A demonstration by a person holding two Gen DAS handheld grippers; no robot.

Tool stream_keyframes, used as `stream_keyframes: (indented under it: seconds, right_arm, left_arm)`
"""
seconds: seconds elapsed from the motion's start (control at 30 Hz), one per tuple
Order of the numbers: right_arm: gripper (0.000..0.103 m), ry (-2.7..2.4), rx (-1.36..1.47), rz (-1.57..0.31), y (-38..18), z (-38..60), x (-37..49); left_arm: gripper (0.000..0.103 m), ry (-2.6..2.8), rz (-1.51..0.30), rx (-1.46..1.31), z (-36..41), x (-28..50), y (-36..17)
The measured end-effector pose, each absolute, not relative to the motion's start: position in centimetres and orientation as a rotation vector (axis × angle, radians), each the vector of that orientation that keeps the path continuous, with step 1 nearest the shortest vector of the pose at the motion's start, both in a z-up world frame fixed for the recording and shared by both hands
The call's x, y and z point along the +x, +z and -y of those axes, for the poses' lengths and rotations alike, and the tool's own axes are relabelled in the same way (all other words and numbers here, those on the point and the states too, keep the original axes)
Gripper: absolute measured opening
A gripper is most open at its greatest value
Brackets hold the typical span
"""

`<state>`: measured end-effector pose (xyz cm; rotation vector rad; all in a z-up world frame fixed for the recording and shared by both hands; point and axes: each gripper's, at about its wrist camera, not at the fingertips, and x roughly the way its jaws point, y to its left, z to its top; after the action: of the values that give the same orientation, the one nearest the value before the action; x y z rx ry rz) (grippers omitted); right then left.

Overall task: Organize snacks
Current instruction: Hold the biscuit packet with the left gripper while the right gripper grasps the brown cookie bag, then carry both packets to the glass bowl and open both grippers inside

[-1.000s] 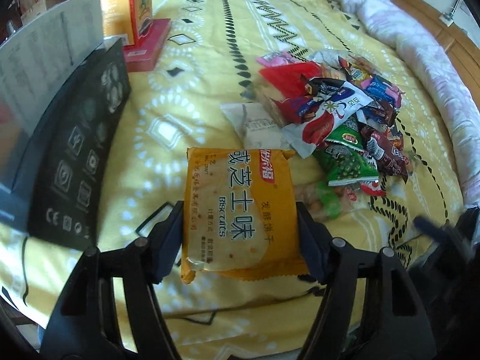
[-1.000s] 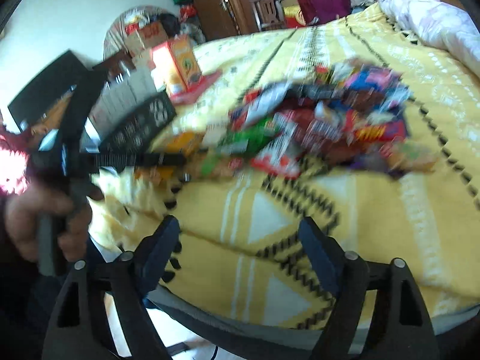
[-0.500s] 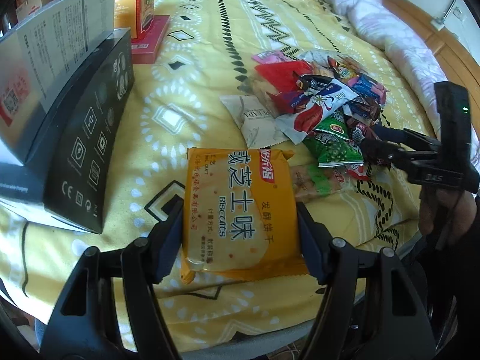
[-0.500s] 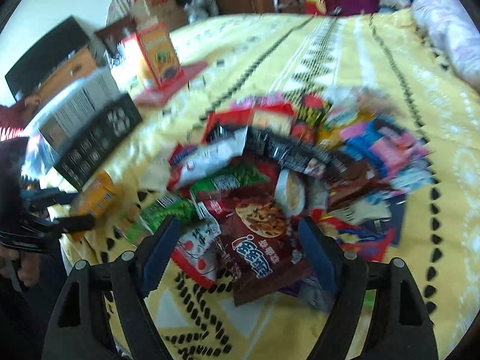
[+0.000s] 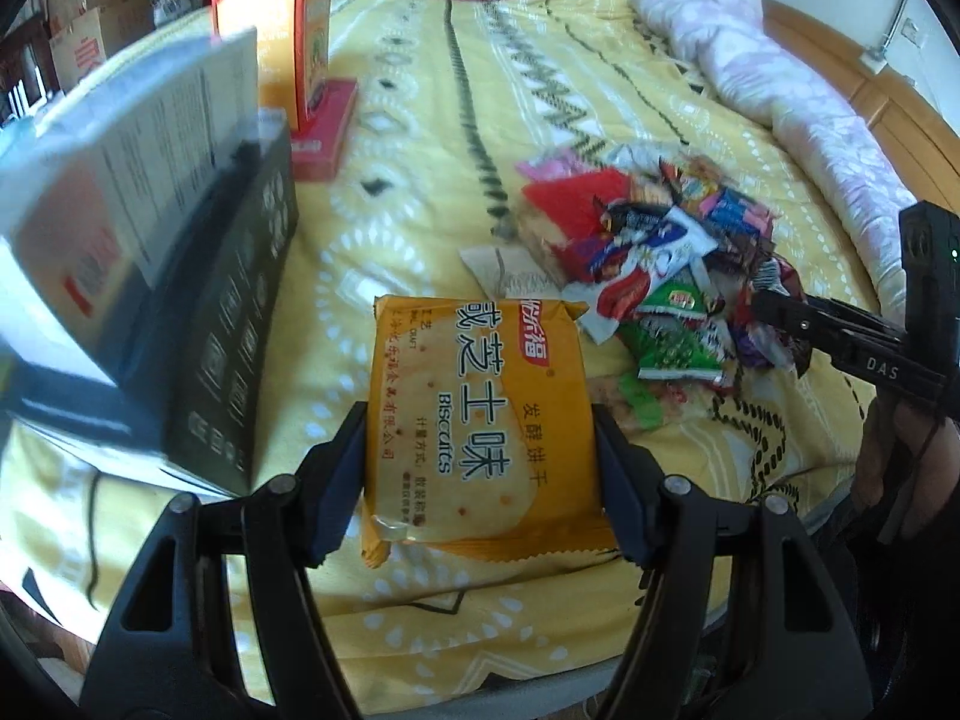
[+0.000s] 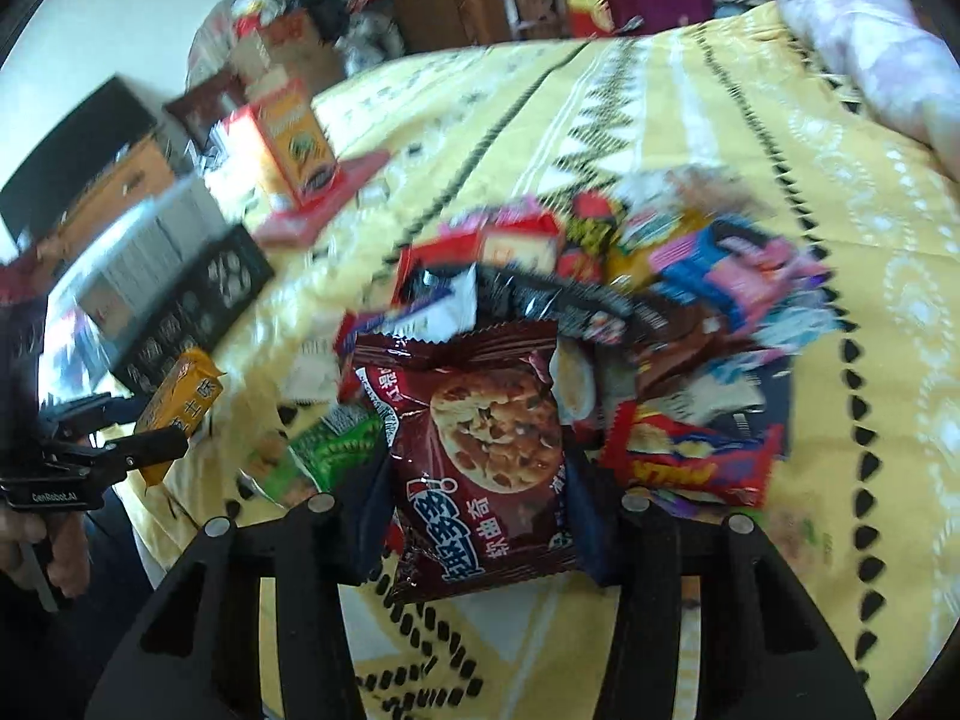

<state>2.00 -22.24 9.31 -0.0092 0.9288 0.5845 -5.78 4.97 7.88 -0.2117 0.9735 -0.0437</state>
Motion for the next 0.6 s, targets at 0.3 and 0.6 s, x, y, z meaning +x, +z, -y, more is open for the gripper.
stream_keyframes:
  seconds: [0.3, 0.6]
  right_arm:
    - [0.053, 0.597, 0.038, -0.764, 17.4, 20.9, 1.3]
    - [0.053, 0.779, 0.012, -0.63, 26.6, 9.8, 1.8]
  left_arm:
    - [0.07, 0.003, -0.788, -0.17, -7.3, -6.5, 15.1]
    - [0.07, 0.223, -0.599, -0.245, -19.4, -10.0, 22.9]
